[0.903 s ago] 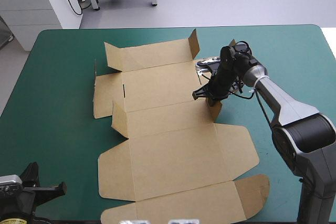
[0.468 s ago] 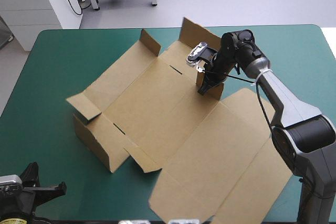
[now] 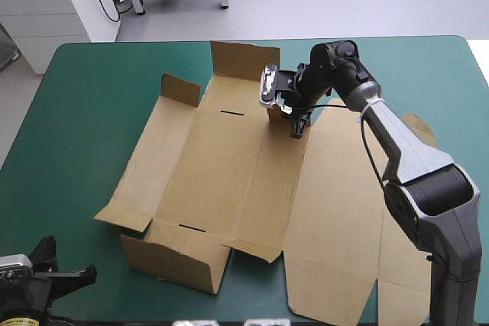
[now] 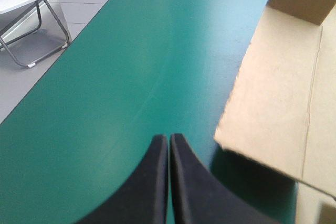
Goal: Fold the box
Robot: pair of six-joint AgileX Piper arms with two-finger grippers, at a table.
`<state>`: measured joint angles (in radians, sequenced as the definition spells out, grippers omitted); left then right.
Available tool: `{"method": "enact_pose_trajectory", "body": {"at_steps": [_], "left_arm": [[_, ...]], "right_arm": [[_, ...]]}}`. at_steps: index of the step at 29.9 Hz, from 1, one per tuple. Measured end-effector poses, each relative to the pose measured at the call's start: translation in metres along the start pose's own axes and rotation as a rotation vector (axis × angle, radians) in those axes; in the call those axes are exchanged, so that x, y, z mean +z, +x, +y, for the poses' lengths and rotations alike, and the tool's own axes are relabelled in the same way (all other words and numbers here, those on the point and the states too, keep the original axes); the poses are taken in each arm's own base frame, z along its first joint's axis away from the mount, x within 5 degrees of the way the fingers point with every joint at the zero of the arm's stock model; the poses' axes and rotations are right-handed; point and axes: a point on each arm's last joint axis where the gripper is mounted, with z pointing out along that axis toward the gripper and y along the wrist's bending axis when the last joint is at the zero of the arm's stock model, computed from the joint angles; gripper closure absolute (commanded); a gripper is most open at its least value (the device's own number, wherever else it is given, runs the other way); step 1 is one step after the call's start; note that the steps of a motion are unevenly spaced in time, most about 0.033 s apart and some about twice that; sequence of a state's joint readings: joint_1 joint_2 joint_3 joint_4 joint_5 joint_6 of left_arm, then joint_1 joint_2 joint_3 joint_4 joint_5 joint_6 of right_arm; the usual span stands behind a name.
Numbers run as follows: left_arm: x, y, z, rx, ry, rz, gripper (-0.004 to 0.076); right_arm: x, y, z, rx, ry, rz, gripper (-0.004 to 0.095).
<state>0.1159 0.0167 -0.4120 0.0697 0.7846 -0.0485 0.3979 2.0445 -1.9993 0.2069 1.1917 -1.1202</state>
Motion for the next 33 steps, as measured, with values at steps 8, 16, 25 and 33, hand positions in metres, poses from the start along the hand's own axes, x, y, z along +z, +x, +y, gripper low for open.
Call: {"method": "enact_pose_trajectory", "body": {"at_steps": [8, 16, 25, 33], "left_arm": [[0.0, 0.0, 0.0, 0.0, 0.0, 0.0, 0.0731], [0.0, 0.0, 0.0, 0.0, 0.0, 0.0, 0.0731], [0.0, 0.0, 0.0, 0.0, 0.0, 0.0, 0.0731], [0.0, 0.0, 0.0, 0.0, 0.0, 0.0, 0.0731]], "right_arm": [[0.031, -0.031, 0.004, -0.17, -0.027, -0.04, 0.0929], [0.038, -0.043, 0.007, -0.149, -0.018, -0.063, 0.0872], [0.037, -0.044, 0.006, -0.112, -0.008, -0.072, 0.0394], [0.017, -0.04, -0.004, 0.02, 0.084, 0.022, 0.085]]}}
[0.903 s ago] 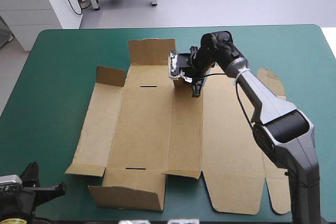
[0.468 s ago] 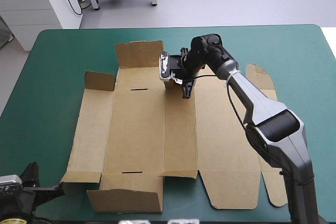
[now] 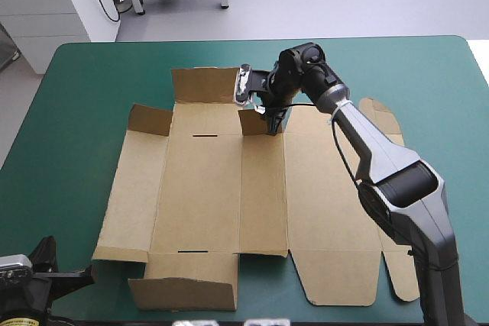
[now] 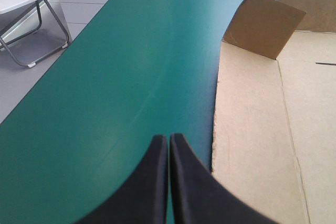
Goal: Fold the box
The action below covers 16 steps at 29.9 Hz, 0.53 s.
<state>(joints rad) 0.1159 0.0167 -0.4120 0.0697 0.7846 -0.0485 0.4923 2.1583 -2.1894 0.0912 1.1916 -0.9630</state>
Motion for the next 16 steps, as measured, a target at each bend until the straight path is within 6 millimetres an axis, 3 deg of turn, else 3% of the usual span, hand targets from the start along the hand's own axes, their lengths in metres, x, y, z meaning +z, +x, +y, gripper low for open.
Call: {"method": "enact_pose_trajectory", "body": {"at_steps": [1, 7, 12, 16], "left_arm": [[0.0, 0.0, 0.0, 0.0, 0.0, 0.0, 0.0731], [0.0, 0.0, 0.0, 0.0, 0.0, 0.0, 0.0731], [0.0, 0.0, 0.0, -0.001, 0.001, 0.003, 0.0731], [0.0, 0.0, 0.0, -0.002, 0.002, 0.005, 0.0731]], "right_arm": [[-0.008, 0.002, -0.002, 0.034, 0.027, 0.028, 0.0925], [-0.061, 0.024, -0.021, 0.326, 0.197, 0.089, 0.0919], [-0.088, 0.073, -0.049, 0.792, 0.296, 0.068, 0.0926], [-0.104, 0.11, -0.054, 1.01, 0.251, 0.028, 0.0925]]}}
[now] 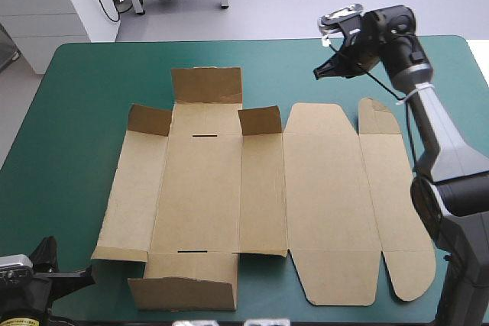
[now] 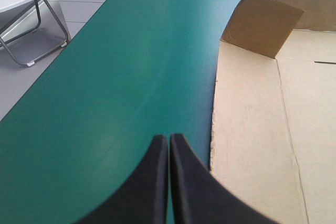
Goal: Fold the box
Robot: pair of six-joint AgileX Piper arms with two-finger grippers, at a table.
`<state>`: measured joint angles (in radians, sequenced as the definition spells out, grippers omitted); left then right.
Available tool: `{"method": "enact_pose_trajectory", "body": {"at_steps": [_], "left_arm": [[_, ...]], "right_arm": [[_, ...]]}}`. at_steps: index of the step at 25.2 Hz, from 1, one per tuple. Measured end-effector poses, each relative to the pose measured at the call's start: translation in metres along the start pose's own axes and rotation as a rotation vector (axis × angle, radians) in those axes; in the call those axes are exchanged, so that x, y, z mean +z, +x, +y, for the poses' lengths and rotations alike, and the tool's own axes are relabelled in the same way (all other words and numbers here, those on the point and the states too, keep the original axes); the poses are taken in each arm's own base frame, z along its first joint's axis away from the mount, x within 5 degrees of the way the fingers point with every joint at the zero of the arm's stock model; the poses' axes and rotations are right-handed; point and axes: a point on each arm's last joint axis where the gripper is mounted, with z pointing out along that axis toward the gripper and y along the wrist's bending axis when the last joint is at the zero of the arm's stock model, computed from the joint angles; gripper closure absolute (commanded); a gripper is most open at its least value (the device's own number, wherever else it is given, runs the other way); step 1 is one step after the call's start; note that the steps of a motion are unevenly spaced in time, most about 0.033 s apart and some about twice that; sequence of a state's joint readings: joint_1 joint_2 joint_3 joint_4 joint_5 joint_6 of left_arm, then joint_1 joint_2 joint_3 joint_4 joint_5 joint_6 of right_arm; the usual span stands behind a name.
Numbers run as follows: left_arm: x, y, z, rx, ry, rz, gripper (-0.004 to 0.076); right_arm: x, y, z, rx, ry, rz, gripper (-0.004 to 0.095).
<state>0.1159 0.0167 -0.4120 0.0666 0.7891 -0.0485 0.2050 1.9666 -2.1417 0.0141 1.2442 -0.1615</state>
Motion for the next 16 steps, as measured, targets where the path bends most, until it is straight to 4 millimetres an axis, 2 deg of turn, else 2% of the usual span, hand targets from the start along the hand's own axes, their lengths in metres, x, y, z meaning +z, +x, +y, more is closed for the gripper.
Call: {"method": "enact_pose_trajectory", "body": {"at_steps": [3, 9, 11, 12, 13, 16], "left_arm": [[0.0, -0.004, 0.0, 0.003, -0.004, 0.009, 0.0731], [0.002, -0.034, 0.0, 0.028, -0.001, 0.089, 0.0731], [0.005, -0.045, -0.001, 0.058, 0.015, 0.127, 0.0731], [0.01, -0.056, -0.004, 0.092, 0.045, 0.165, 0.0731], [0.013, -0.06, -0.005, 0.104, 0.056, 0.176, 0.0731], [0.031, -0.076, -0.009, 0.144, 0.099, 0.236, 0.0731]], "right_arm": [[-0.012, 0.017, -0.011, 0.057, -0.035, 0.025, 0.0925], [-0.027, 0.072, -0.021, 0.117, -0.051, 0.118, 0.0928], [-0.036, 0.095, -0.026, 0.148, -0.033, 0.111, 0.0927], [-0.048, 0.118, -0.029, 0.177, -0.014, 0.09, 0.0927], [-0.052, 0.127, -0.029, 0.183, -0.008, 0.08, 0.0927], [-0.076, 0.177, -0.018, 0.21, 0.024, 0.007, 0.0927]]}}
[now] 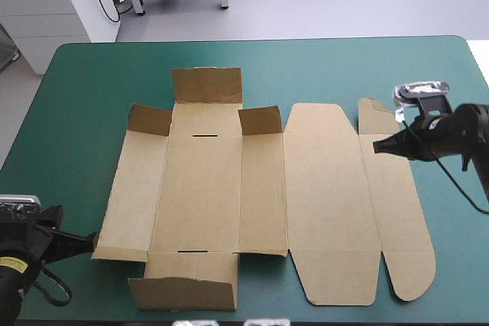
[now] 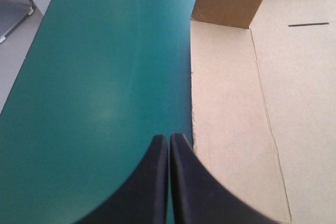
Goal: Fold the box
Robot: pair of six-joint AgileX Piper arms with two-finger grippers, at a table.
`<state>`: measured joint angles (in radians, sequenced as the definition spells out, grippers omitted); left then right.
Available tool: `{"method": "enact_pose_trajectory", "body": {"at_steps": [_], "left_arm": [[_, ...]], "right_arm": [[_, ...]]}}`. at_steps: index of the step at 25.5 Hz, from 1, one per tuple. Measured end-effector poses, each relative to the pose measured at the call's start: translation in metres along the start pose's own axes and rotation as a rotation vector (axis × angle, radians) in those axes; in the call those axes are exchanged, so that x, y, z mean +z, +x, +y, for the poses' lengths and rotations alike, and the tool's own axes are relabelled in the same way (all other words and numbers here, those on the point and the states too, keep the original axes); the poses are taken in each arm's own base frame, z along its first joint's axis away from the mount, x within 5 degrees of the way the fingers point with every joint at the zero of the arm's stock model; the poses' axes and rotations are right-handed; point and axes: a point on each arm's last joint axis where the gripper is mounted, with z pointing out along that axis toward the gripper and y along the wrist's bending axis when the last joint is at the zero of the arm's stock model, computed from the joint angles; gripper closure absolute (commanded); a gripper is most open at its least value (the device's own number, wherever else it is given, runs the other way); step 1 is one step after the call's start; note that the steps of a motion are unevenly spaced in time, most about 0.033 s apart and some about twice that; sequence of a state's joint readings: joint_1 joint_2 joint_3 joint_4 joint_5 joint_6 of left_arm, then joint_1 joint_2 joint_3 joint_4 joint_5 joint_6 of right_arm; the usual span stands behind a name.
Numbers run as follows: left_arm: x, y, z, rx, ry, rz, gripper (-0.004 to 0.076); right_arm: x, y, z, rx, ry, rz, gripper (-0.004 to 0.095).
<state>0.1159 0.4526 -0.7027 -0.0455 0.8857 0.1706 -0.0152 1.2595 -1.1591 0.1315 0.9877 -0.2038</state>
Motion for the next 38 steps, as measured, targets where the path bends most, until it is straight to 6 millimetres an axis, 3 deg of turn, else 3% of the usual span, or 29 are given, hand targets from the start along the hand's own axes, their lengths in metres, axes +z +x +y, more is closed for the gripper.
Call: {"method": "enact_pose_trajectory", "body": {"at_steps": [7, 11, 14, 22, 26, 30, 34, 38], "left_arm": [[0.025, -0.01, 0.002, -0.007, 0.008, 0.044, 0.0731], [0.027, -0.011, 0.002, -0.036, 0.008, 0.051, 0.0724], [0.048, -0.008, 0.002, -0.028, 0.043, 0.22, 0.0708], [0.111, -0.017, -0.002, -0.083, 0.187, 0.447, 0.0707], [0.141, -0.02, 0.002, -0.239, 0.444, 0.52, 0.0708], [0.17, -0.014, 0.022, -0.422, 0.627, 0.557, 0.0708], [0.194, -0.01, 0.044, -0.451, 0.601, 0.612, 0.0709], [0.208, -0.022, 0.058, -0.42, 0.568, 0.63, 0.0712]], "right_arm": [[-0.024, 0.069, 0.011, 0.033, 0.013, -0.099, 0.0927], [-0.034, 0.09, 0.015, 0.038, 0.018, -0.141, 0.0927], [-0.036, 0.093, 0.016, 0.037, 0.016, -0.133, 0.0927], [-0.032, 0.096, 0.016, 0.037, 0.014, -0.116, 0.0927], [-0.032, 0.096, 0.016, 0.037, 0.013, -0.11, 0.0928], [-0.032, 0.098, 0.016, 0.036, 0.012, -0.097, 0.0927], [-0.032, 0.099, 0.017, 0.037, 0.008, -0.083, 0.0927], [-0.032, 0.1, 0.017, 0.037, 0.007, -0.075, 0.0927]]}}
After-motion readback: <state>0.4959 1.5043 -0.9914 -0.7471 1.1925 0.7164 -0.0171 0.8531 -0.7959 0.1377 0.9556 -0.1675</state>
